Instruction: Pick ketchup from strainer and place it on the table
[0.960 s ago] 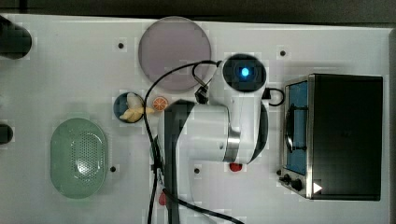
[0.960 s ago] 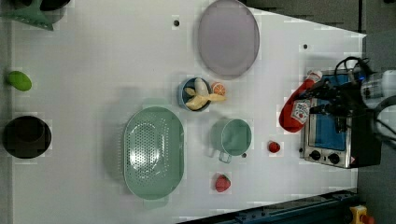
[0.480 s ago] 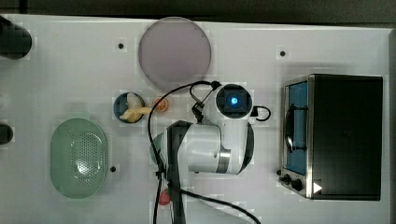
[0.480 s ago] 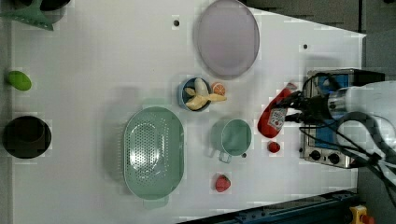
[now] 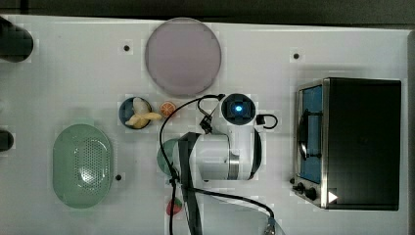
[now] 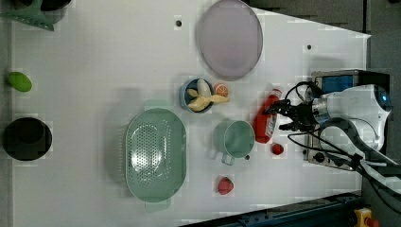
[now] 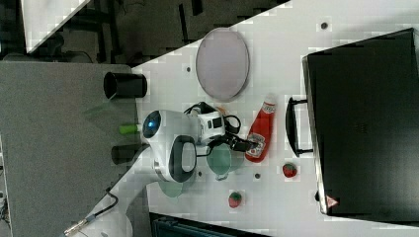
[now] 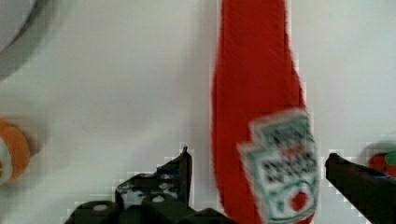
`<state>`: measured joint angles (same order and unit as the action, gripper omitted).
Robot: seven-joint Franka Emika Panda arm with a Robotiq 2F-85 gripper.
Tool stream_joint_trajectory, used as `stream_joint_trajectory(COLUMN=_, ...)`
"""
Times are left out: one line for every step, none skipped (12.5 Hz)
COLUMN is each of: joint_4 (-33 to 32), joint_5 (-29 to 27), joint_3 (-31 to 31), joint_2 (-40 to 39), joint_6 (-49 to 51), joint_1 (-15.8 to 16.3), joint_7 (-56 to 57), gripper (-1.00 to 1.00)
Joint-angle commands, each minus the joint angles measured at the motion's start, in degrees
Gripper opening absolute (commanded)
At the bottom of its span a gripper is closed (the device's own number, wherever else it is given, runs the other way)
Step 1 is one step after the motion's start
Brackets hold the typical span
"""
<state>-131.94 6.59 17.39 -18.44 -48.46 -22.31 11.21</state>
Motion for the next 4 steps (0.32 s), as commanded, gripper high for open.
stream_joint_trajectory(joint_4=3.65, joint_5=-1.06, joint_3=1.71, joint_2=7.75, joint_6=-0.86, joint_1=-0.02, joint_7=0.67, gripper=1.00)
stream_joint_trajectory(joint_4=4.93, joint_5=-2.30, joint_3=2.15, joint_2=9.56, joint_6=0.44, joint_1=-0.03, joint_7=-0.49, gripper=1.00)
stream_joint_trajectory(joint_4=6.40, joint_5=-3.50, joint_3=2.54, joint_2=11.24, joint_6=2.94, joint_1=-0.01, joint_7=-1.64, gripper=1.00)
stream_joint_trajectory(joint_4=8.17, joint_5=-4.53, joint_3=2.90, joint_2=12.73, joint_6=6.34, joint_1=0.00, joint_7=-2.54, gripper=1.00)
